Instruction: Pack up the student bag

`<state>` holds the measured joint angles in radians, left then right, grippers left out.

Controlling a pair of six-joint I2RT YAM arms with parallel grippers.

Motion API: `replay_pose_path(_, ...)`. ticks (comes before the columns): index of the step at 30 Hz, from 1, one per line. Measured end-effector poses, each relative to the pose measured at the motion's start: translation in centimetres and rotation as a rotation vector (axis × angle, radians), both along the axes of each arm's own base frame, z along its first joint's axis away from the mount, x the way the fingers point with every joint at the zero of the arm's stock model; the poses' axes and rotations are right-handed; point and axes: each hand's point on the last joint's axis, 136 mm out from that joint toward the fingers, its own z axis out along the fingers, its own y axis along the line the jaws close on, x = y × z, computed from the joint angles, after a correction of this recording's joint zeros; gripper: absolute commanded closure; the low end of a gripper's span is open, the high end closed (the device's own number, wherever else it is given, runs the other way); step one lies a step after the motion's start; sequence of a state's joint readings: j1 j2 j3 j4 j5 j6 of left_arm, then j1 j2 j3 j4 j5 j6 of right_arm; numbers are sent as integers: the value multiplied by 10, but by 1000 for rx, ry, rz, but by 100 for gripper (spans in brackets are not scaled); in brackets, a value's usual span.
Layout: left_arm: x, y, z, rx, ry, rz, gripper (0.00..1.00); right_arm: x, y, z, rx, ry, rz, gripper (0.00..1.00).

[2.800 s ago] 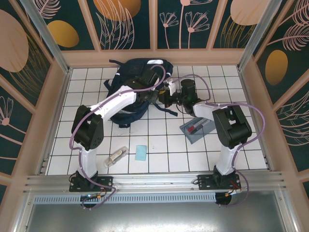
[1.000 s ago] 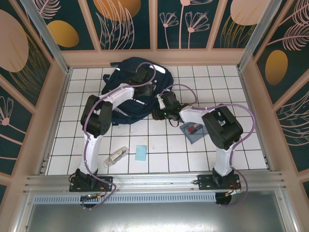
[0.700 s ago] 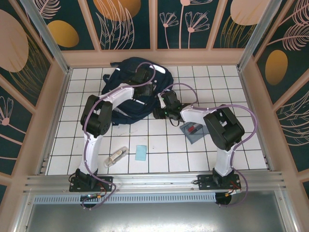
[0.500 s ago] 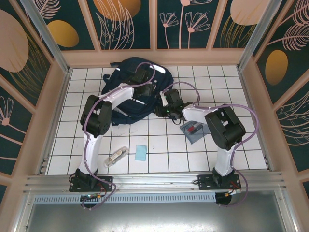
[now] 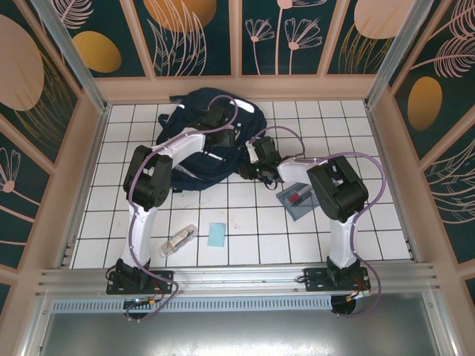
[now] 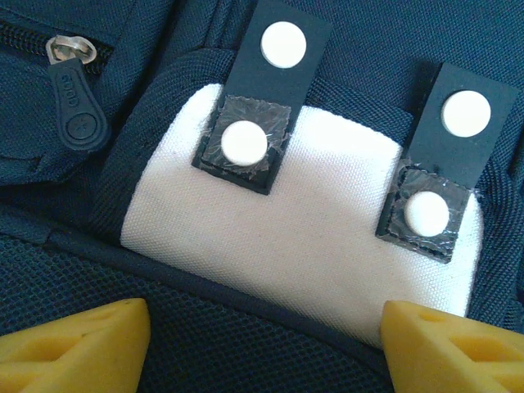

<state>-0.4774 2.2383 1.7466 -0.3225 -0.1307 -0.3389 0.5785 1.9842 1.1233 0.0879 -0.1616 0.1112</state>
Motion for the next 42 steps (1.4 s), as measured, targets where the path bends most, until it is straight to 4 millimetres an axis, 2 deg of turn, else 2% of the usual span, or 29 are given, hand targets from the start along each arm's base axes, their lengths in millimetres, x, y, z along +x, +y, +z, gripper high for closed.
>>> replay_pose_path(2, 0, -1, -1, -5, 0, 1, 28, 0, 0, -1, -10, -5, 3, 68)
replay_pose_path(3, 0, 0, -1, -7, 2, 2, 28, 0, 0, -1, -21, -10, 7, 77)
replay_pose_path(5, -1, -1, -2, -16, 6, 0, 28, 3, -1, -2, -44, -19, 6, 87)
replay_pose_path(9, 1, -3, -4, -39, 10, 7, 31, 6, -2, -3, -58, -16, -1, 99)
replay_pose_path(11, 2, -3, -6, -55, 11, 20, 37, 6, -2, -2, -54, -14, -5, 100)
replay_pose_path(16, 6, -5, -8, -177, -15, 79, 43, -1, 3, 2, -5, 22, 5, 100)
replay_pose_path(24, 16, -20, 0, -426, -55, 176, 44, -55, 31, 34, 173, 142, 69, 100)
replay_pose_path(29, 22, -30, 4, -524, -56, 203, 43, -87, 61, 36, 212, 198, 118, 100)
replay_pose_path(35, 28, -36, 6, -564, -41, 215, 42, -102, 85, 45, 249, 209, 147, 100)
replay_pose_path(39, 28, -38, 8, -562, -30, 216, 39, -101, 84, 43, 246, 212, 130, 100)
replay_pose_path(42, 26, -42, 9, -560, -23, 193, 35, -100, 67, 38, 249, 216, 91, 100)
